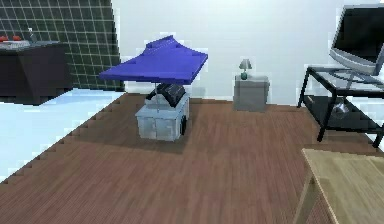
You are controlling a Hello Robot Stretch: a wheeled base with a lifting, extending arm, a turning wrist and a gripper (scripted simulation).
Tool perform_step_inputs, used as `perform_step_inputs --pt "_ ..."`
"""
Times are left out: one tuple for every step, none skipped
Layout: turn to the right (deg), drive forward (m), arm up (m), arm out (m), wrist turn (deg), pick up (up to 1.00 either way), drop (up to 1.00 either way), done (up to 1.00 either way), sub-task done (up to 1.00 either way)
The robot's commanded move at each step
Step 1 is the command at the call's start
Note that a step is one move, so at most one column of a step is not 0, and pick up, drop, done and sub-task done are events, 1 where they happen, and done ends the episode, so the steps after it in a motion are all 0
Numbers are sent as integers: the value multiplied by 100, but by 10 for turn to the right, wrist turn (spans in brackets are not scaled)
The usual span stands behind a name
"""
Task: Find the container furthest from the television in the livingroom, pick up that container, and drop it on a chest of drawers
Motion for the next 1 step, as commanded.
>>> perform_step_inputs --pt "0 0 0 0 420 0 0 0 0"
